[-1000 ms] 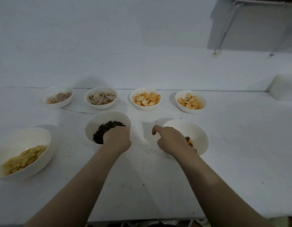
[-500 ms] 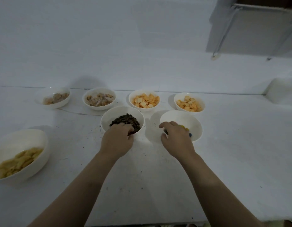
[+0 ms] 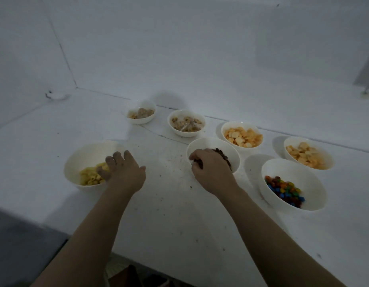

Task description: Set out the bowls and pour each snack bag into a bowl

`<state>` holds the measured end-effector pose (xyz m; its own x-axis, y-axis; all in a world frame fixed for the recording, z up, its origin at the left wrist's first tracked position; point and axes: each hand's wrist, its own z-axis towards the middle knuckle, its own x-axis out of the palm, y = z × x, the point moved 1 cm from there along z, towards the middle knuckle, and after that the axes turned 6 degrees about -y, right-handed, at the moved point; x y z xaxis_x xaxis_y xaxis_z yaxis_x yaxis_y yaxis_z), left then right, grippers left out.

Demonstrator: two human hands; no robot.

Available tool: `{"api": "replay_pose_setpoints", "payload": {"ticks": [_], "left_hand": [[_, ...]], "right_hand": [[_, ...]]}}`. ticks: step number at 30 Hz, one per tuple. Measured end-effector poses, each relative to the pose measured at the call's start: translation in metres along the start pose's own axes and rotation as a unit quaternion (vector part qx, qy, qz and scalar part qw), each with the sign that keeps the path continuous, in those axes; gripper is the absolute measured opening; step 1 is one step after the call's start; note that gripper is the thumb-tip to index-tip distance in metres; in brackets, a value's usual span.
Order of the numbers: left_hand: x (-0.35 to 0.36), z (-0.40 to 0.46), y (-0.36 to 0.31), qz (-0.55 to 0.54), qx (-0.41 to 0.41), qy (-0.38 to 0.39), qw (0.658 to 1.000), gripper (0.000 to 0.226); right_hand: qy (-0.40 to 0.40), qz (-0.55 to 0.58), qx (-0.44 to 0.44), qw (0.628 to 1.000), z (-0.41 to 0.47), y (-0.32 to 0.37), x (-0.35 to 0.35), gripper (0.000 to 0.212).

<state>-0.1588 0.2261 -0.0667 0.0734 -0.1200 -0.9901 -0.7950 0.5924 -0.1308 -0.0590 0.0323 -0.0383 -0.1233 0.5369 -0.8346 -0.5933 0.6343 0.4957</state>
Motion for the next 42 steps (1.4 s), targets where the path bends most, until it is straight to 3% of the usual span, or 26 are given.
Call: {"api": "replay_pose_setpoints", "payload": {"ticks": [3, 7, 11, 16, 19, 23, 27, 32, 42], "left_hand": [[0.007, 0.019, 0.017, 0.007, -0.012, 0.058, 0.998, 0.044], [0.019, 0.043, 0.029, 0.038, 0.091, 0.048, 0.994, 0.01], [0.006, 0.049, 0.023, 0.042, 0.156, 0.019, 0.987, 0.029], [0.009, 0.077, 0.025, 0.004, 0.287, -0.038, 0.957, 0.028], [0.014, 0.089, 0.021, -0.015, 0.35, -0.048, 0.936, 0.026], [0.016, 0.098, 0.016, -0.034, 0.414, -0.074, 0.907, 0.028], [0.019, 0.099, 0.009, -0.079, 0.442, -0.095, 0.888, 0.046], [0.023, 0.101, 0.003, -0.078, 0.443, -0.064, 0.891, 0.053], [0.03, 0.105, 0.001, -0.098, 0.45, -0.118, 0.88, 0.047]], "right_hand": [[0.006, -0.001, 0.012, 1.0, 0.008, 0.014, 0.012, 0.025], [0.005, -0.021, 0.039, 0.999, 0.016, 0.028, 0.032, 0.025], [-0.007, -0.048, 0.076, 0.996, 0.019, 0.038, 0.048, 0.027], [-0.013, -0.124, 0.21, 0.97, 0.017, 0.038, 0.06, 0.046], [-0.025, -0.155, 0.254, 0.954, 0.013, 0.03, 0.069, 0.039], [-0.081, -0.198, 0.231, 0.949, 0.01, 0.026, 0.081, 0.031], [-0.115, -0.201, 0.208, 0.95, 0.006, 0.02, 0.085, 0.031], [-0.136, -0.198, 0.178, 0.954, 0.003, 0.015, 0.084, 0.029], [-0.156, -0.202, 0.15, 0.955, 0.003, 0.007, 0.086, 0.029]]}}
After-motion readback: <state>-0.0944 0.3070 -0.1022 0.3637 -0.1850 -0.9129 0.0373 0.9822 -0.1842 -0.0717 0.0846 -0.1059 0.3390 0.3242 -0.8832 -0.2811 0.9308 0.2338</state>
